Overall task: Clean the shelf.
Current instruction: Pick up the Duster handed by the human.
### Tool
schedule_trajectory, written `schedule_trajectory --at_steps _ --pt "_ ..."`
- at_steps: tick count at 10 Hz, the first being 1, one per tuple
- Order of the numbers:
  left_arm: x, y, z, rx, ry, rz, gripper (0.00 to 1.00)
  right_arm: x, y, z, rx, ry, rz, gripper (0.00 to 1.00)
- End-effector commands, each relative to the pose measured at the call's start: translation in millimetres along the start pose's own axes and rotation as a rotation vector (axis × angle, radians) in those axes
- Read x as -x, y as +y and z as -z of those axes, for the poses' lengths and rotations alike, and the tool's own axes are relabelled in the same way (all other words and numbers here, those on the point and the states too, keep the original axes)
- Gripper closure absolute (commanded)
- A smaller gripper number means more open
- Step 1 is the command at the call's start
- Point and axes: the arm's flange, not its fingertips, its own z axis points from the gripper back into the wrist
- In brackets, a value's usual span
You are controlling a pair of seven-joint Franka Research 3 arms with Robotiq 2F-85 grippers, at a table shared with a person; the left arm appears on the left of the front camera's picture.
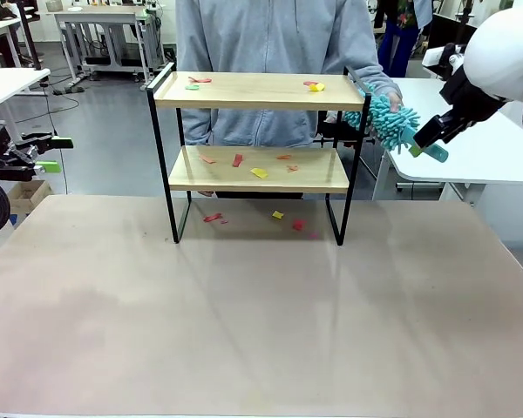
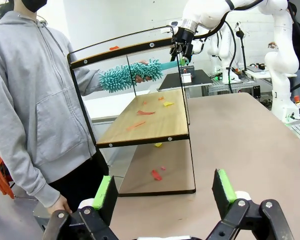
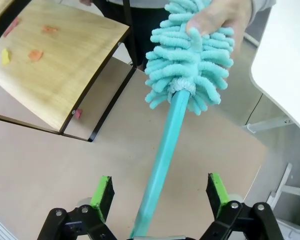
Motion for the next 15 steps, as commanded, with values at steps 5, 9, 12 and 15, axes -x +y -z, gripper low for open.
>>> schedule_trajectory --at_steps 5,9,12,15 --pt "-1.7 -1.8 2.4 -0.003 0.006 0.005 0.00 -2.8 2.8 -4.3 0.036 0.004 0.073 1.00" --pt "-1.7 -1.8 2.4 -0.003 0.006 0.005 0.00 -5.2 5.7 -5.4 0.055 -0.004 0.101 1.00" --pt "-1.7 -1.8 2.4 -0.003 0.006 0.005 0.00 -5.2 7.2 -6.4 0.098 0.019 0.139 1.00" --pt "-1.7 -1.8 2.4 -0.003 0.006 0.005 0.00 -5.5 1.8 -6.1 0.110 -0.028 0.184 1.00"
